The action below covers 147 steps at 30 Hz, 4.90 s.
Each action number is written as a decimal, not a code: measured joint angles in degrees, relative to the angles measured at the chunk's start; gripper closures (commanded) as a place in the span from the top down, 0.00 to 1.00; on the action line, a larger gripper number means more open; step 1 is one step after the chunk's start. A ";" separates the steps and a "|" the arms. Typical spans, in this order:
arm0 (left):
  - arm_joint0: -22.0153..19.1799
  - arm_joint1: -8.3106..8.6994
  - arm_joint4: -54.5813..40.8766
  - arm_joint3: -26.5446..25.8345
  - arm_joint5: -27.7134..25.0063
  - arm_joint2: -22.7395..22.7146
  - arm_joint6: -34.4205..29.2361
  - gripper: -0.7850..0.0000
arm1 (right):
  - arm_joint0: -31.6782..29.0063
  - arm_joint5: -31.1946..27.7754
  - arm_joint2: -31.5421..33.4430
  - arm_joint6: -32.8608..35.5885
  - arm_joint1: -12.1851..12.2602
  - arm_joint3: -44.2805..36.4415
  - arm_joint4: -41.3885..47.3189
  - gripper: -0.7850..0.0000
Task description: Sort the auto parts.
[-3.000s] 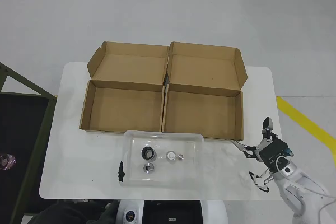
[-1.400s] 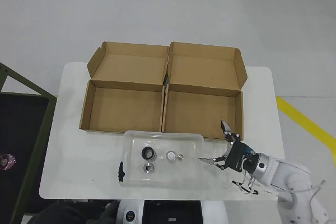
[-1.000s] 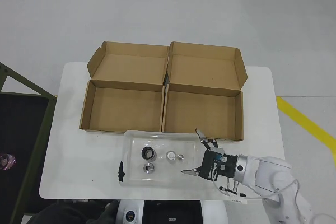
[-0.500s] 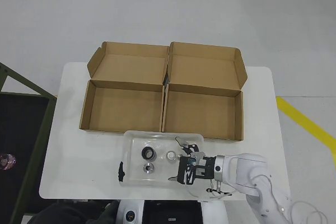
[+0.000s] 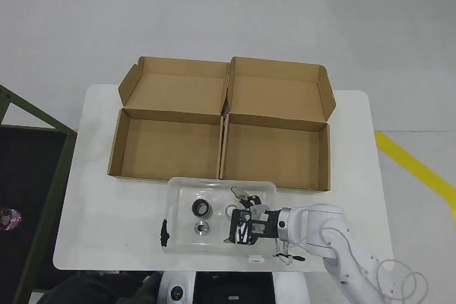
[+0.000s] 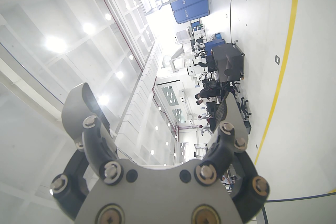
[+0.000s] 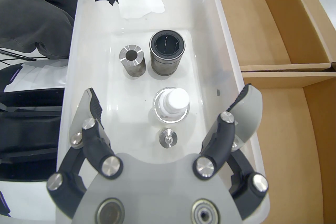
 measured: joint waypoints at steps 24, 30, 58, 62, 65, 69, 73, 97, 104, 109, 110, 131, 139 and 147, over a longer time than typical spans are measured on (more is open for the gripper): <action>0.00 0.00 0.00 0.00 0.00 0.00 0.00 1.00 | 2.51 1.84 -2.29 -2.39 0.58 3.55 -0.31 0.00; 0.00 0.00 0.00 0.00 0.00 0.00 0.00 1.00 | 2.41 0.06 -1.59 -4.89 0.94 1.96 2.71 0.00; 0.00 0.00 0.00 0.00 0.00 0.00 0.00 1.00 | 4.87 2.25 5.88 -17.80 2.12 -1.63 14.64 0.00; 0.00 0.00 0.00 0.00 0.00 0.00 0.00 1.00 | 5.79 3.31 6.42 -19.18 2.07 0.55 16.96 0.00; 0.00 0.00 0.00 0.00 0.00 0.00 0.00 1.00 | 6.77 4.31 6.91 -19.79 2.03 2.35 18.32 0.00; 0.00 0.00 0.00 0.00 0.00 0.00 0.00 1.00 | 7.94 6.09 7.51 -19.88 1.99 3.87 19.23 0.00; 0.00 0.00 0.00 0.00 0.00 0.00 0.00 1.00 | 9.48 8.36 7.40 -19.05 1.83 5.75 20.09 0.00; 0.00 0.00 0.00 0.00 0.00 0.00 0.00 1.00 | 25.26 21.40 -3.35 -9.06 -1.33 24.89 16.49 0.00; 0.00 0.00 0.00 0.00 0.00 0.00 0.00 1.00 | 28.11 24.00 -6.16 -8.01 -2.35 29.15 14.15 0.01; 0.00 0.00 0.00 0.00 0.00 0.00 0.00 1.00 | 29.61 24.84 -7.62 -8.38 -3.06 32.19 13.76 0.24; 0.00 0.00 0.00 0.00 0.00 0.00 0.00 1.00 | 29.79 24.95 -7.80 -8.46 -3.16 32.61 13.76 0.28; 0.00 0.00 0.00 0.00 0.00 0.00 0.00 1.00 | 27.76 22.55 -4.74 -8.43 -2.96 27.45 14.10 1.00; 0.00 0.00 0.00 0.00 0.00 0.00 0.00 1.00 | 21.56 17.43 1.19 -2.50 -1.03 14.02 15.91 1.00; 0.00 0.00 0.00 0.00 0.00 0.00 0.00 1.00 | 15.59 11.65 3.71 4.84 0.40 2.73 18.83 1.00</action>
